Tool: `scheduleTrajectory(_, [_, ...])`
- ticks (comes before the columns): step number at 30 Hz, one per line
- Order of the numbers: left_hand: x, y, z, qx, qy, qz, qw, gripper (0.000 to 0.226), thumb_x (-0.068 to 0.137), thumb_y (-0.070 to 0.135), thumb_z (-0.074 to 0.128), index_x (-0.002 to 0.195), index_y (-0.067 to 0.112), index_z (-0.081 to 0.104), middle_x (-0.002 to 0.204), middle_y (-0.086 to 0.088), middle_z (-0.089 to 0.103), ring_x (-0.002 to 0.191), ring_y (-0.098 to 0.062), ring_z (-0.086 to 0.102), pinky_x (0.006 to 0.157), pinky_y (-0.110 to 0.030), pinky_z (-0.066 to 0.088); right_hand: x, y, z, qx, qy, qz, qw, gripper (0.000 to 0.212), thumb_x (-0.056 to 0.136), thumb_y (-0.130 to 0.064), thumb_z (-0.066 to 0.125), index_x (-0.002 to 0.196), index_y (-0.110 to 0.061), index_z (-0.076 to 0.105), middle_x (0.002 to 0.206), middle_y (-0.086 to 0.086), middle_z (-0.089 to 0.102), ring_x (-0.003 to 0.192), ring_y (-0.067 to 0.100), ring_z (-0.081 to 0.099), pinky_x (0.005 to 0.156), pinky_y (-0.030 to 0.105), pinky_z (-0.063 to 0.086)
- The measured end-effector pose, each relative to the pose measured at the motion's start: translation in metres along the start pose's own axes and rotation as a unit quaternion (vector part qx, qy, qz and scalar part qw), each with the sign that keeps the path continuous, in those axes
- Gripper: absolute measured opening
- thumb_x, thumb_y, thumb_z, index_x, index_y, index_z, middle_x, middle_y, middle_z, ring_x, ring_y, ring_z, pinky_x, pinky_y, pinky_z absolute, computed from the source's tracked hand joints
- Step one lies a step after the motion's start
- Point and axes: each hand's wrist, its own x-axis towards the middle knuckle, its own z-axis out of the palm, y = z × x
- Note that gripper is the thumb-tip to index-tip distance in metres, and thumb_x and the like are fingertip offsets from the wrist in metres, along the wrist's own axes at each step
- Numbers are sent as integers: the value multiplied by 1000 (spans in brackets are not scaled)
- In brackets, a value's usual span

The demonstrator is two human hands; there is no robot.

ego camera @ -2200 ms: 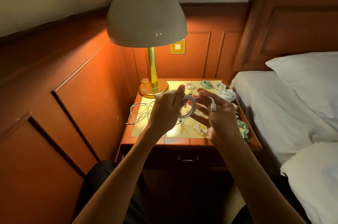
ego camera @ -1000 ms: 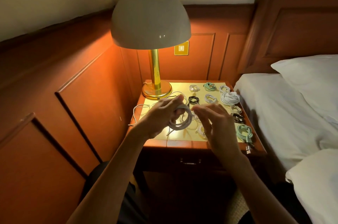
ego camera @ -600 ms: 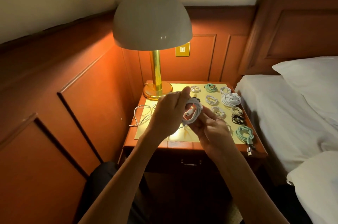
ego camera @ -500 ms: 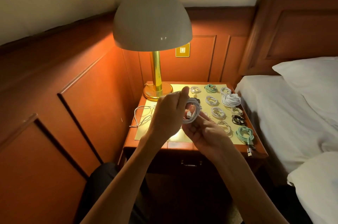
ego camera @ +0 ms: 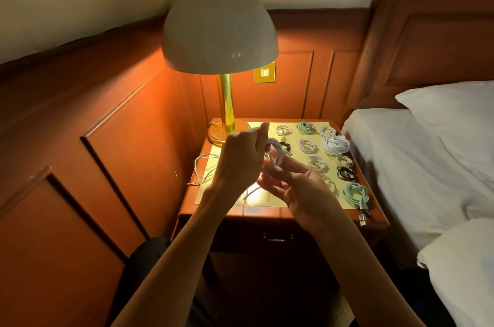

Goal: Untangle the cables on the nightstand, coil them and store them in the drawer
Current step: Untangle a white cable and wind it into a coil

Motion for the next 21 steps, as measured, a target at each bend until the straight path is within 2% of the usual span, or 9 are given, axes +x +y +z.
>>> scheduleTrajectory(3, [10, 4, 0, 48, 34, -26, 998, 50, 107, 38, 33, 75, 15, 64, 64, 5, 59, 55, -3, 57, 54, -15, 44, -2, -4, 4, -112, 60, -88, 988, 21, 93, -8, 66, 114, -5, 68, 94, 12, 77, 80, 30, 76, 73, 41, 63])
scheduleTrajectory(6, [15, 4, 7, 118, 59, -95, 987, 51, 107, 42, 30, 70, 19, 56, 61, 8, 53, 54, -3, 52, 51, -17, 36, 6, -5, 6, -331, 87, -172, 924, 17, 98, -11, 60, 109, -3, 70, 82, 6, 76, 64, 25, 75, 66, 46, 63])
scheduleTrajectory(8, [18, 3, 14, 90, 55, -154, 982, 55, 108, 41, 32, 59, 20, 48, 57, 9, 48, 52, -6, 50, 51, -20, 32, 11, -6, 7, -382, 87, -168, 905, 17, 97, -11, 62, 111, -2, 69, 79, 6, 76, 61, 23, 74, 64, 46, 63])
scheduleTrajectory(9, [20, 2, 16, 55, 57, -182, 980, 57, 107, 41, 36, 55, 20, 46, 55, 8, 48, 51, -9, 49, 52, -22, 31, 13, -7, 8, -374, 77, -151, 912, 23, 96, -10, 64, 117, 0, 66, 79, 7, 76, 60, 23, 74, 63, 44, 63])
scheduleTrajectory(11, [27, -4, 19, -16, 53, -195, 979, 60, 103, 45, 44, 50, 18, 48, 49, 6, 49, 49, -12, 50, 54, -23, 34, 13, -6, 9, -296, 38, -87, 951, 41, 93, -9, 68, 130, 1, 54, 82, 11, 76, 57, 24, 72, 57, 37, 61])
scheduleTrajectory(13, [34, -10, 20, -46, 22, -179, 983, 61, 100, 50, 50, 48, 18, 53, 47, 6, 52, 46, -10, 51, 55, -23, 39, 14, -6, 8, -201, 1, -30, 979, 40, 90, -9, 70, 123, 6, 53, 85, 14, 75, 50, 20, 66, 49, 31, 58])
scheduleTrajectory(14, [37, -13, 21, -51, 6, -182, 982, 61, 99, 49, 52, 47, 18, 55, 45, 7, 52, 44, -8, 50, 53, -22, 39, 15, -6, 6, -193, -7, -18, 981, 38, 90, -11, 71, 119, 10, 56, 86, 15, 75, 46, 17, 63, 46, 29, 56])
scheduleTrajectory(17, [46, -21, 27, -67, -27, -240, 968, 56, 97, 41, 55, 47, 17, 59, 39, 12, 51, 43, -7, 52, 55, -20, 42, 21, -8, 3, -248, -20, -18, 968, 26, 91, -16, 70, 108, 4, 67, 89, 12, 76, 39, 10, 53, 40, 22, 48])
scheduleTrajectory(21, [49, -32, 38, -189, -107, -346, 913, 35, 87, 24, 60, 54, 15, 61, 44, 4, 56, 41, -11, 51, 52, -23, 43, 26, -2, 0, -239, -25, -5, 971, 22, 93, -16, 67, 108, 1, 69, 87, 10, 75, 37, 6, 44, 38, 19, 42])
